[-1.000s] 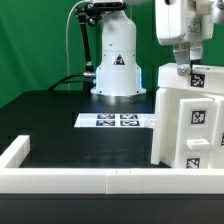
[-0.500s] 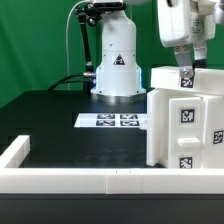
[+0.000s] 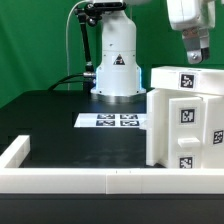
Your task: Assemble cabinet
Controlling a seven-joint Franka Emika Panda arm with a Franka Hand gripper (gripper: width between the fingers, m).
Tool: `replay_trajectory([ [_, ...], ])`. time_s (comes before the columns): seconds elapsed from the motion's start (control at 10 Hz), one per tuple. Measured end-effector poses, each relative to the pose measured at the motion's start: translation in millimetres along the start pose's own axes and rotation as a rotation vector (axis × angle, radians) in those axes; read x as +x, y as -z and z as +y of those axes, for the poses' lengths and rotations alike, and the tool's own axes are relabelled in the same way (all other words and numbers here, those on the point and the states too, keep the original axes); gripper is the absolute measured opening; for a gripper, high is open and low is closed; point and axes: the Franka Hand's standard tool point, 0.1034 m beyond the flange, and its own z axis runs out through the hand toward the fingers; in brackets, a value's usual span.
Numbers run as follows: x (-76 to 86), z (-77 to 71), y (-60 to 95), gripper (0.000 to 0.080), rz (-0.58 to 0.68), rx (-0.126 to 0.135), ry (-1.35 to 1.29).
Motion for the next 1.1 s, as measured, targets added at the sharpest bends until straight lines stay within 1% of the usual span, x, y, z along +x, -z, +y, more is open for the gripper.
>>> replay_trajectory([
  [0.1,0.1,0.5,-0.7,0.0797,0.001,-0.004,0.008],
  [0.2,-1.2,2.6,-1.0,0.0797,0.002,-0.033,0.1],
  [0.3,-4.0,-0.5,1.0,0.0797,0.001,-0.037,0.337],
  [0.4,-4.9,-0.7,1.8,0.0797,-0.002,-0.048,0.381],
  [0.5,-5.7,-1.0,2.7,0.0797,-0.006,-0.058,0.503],
  [0.6,-4.7,-3.1,3.4,0.0797,-0.01,-0.055,0.639],
  [0.7,-4.3,-3.2,3.3,0.0797,-0.011,-0.055,0.695],
  [0.9,-4.1,-3.3,3.3,0.0797,-0.016,-0.054,0.904],
  [1.0,-4.1,-2.6,2.9,0.0797,-0.008,-0.06,1.041],
  [1.1,-2.2,-2.8,2.5,0.0797,-0.003,-0.069,1.344],
])
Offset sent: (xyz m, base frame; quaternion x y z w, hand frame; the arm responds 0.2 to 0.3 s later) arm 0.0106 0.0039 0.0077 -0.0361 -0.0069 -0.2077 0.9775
